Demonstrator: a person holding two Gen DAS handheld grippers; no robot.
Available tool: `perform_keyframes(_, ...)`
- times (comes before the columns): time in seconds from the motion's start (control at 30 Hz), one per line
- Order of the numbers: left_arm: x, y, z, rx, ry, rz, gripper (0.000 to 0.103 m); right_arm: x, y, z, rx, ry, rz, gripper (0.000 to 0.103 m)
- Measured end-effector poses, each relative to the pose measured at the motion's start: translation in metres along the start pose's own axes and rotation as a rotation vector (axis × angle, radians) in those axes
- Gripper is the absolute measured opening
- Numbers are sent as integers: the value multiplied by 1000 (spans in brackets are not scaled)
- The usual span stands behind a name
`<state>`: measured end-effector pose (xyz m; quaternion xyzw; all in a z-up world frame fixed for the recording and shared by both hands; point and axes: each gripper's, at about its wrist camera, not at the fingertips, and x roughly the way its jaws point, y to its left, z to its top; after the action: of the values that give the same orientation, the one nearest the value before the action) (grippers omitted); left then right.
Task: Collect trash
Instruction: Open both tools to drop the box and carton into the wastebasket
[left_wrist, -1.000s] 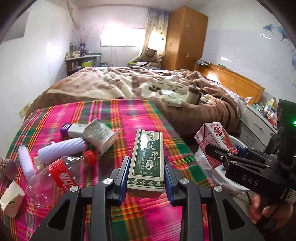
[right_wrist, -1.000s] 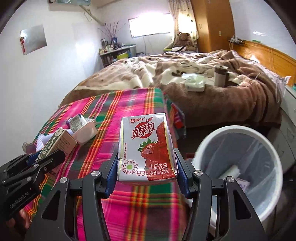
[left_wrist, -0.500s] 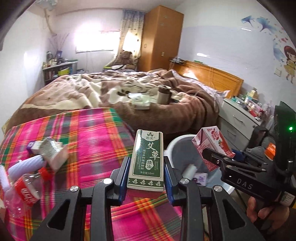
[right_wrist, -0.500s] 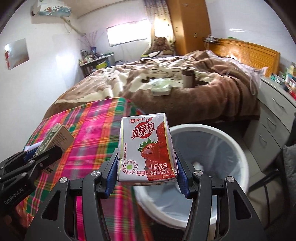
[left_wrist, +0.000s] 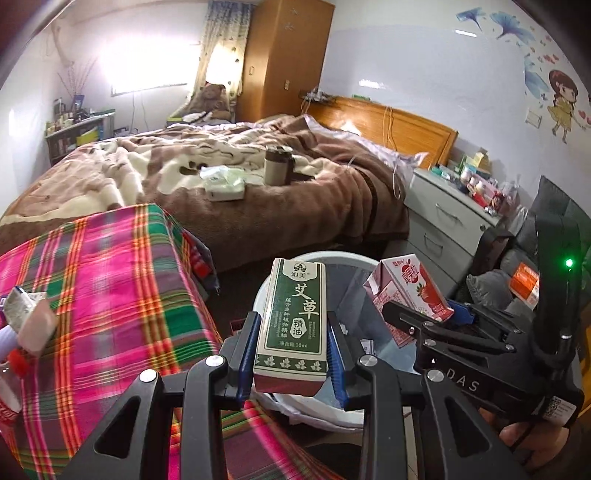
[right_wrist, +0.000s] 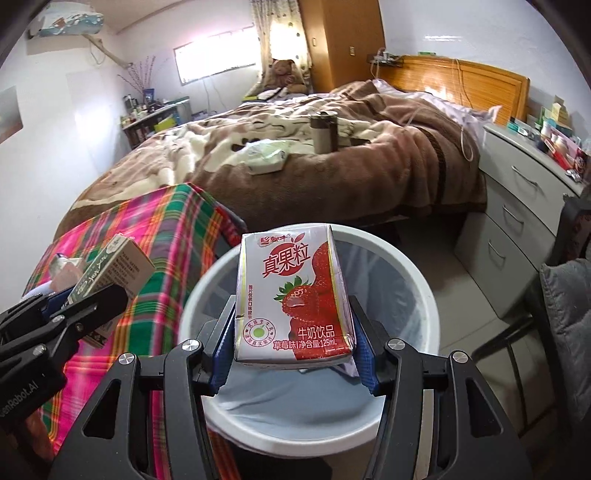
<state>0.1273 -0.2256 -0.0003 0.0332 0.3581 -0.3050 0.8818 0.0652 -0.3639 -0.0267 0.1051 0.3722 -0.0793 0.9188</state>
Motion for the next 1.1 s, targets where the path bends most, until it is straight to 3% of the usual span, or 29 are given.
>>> perform_keyframes(0.37, 28, -20, 1, 31, 36, -25, 34, 12, -23, -3, 22, 48, -39, 56)
perform_keyframes(0.4, 29, -20, 1, 34, 37, -30, 36, 13, -24, -3, 19, 52, -41, 56)
perform_keyframes(0.47, 30, -21, 2, 35, 34, -13, 51, 13, -24, -3, 10, 57, -61, 57)
perform_keyframes(0.53, 27, -18, 2, 26, 28, -24, 54, 14, -23, -3, 5, 57, -78, 65)
perform_keyframes(0.57, 26, -17, 3, 22, 27, -22, 54, 13, -24, -2, 9, 53, -80, 68)
perform_keyframes(1.1, -15, 14, 0, -23, -26, 35, 55, -2, -6, 3, 9, -3, -49, 69)
